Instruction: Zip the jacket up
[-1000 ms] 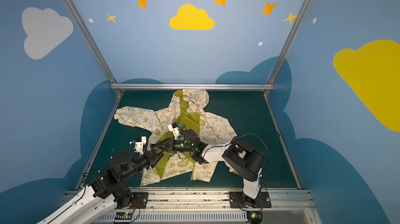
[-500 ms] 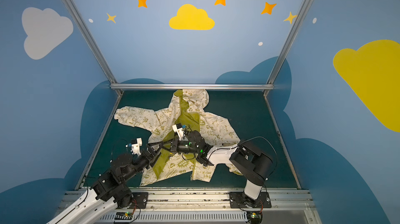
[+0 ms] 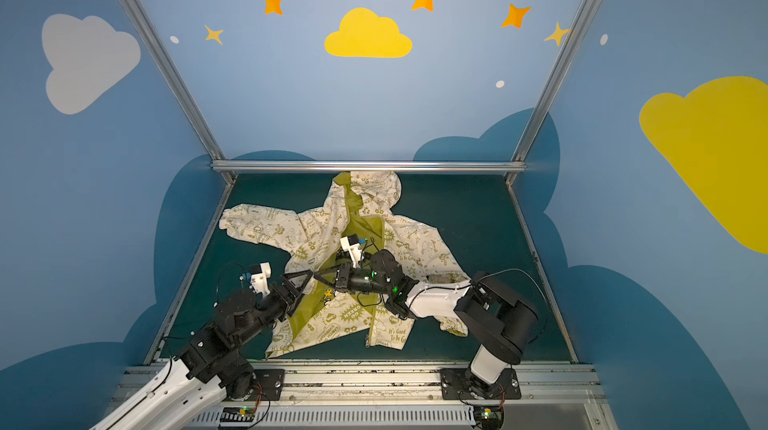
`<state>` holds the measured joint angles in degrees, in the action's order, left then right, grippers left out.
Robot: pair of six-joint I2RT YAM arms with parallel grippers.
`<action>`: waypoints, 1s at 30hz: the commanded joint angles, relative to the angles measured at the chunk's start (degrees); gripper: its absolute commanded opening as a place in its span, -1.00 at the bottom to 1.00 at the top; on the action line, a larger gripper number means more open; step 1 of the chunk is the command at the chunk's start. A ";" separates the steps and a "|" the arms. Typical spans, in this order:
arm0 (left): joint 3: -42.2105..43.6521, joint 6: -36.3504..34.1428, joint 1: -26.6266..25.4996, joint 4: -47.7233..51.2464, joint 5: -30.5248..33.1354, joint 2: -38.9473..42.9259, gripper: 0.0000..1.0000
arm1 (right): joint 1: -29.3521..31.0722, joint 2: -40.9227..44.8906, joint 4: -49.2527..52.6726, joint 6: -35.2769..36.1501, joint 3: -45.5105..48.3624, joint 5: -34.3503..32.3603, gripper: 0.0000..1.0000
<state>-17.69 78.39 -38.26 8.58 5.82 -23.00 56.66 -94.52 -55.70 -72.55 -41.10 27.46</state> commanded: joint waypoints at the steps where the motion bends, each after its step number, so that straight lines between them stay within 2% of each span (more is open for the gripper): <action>1: -3.12 -2.62 0.29 5.65 1.56 0.32 0.22 | -0.50 1.47 -1.19 0.77 0.20 0.29 -1.00; 3: -4.22 -3.53 0.29 7.85 2.29 0.64 0.01 | -0.58 1.44 -1.25 0.74 0.10 0.39 -1.00; 5: -4.15 -3.77 0.29 8.25 2.57 0.99 -0.08 | -0.53 1.53 -1.10 0.83 0.09 0.31 -1.00; 13: -2.09 -2.15 0.29 8.70 2.06 1.71 -0.67 | -1.09 1.25 -2.62 0.10 -0.39 1.19 -1.00; 15: -3.62 -3.75 0.29 11.24 2.63 1.93 -0.69 | -1.24 0.63 -3.61 -0.54 -0.45 1.73 -1.00; 18: -4.89 -4.84 0.29 14.08 3.81 2.73 -0.60 | -1.34 0.05 -4.47 -0.88 -0.79 1.91 -1.00; 20: -4.68 -4.45 0.28 14.74 4.27 3.25 -0.28 | -1.55 -0.05 -4.59 -0.88 -0.88 1.84 -1.00; 26: -4.28 -4.38 0.25 14.36 4.11 3.93 -0.93 | -1.56 -0.95 -4.37 -1.10 -2.12 2.66 -1.00; 30: -5.24 -5.17 0.29 14.70 4.36 4.52 -0.94 | -1.38 -2.54 -4.68 -1.46 -4.12 3.62 -1.00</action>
<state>-21.12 74.72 -38.24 22.17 9.26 -19.29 55.22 -96.01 -57.78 -73.63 -42.74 29.67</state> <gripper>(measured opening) 0.047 0.047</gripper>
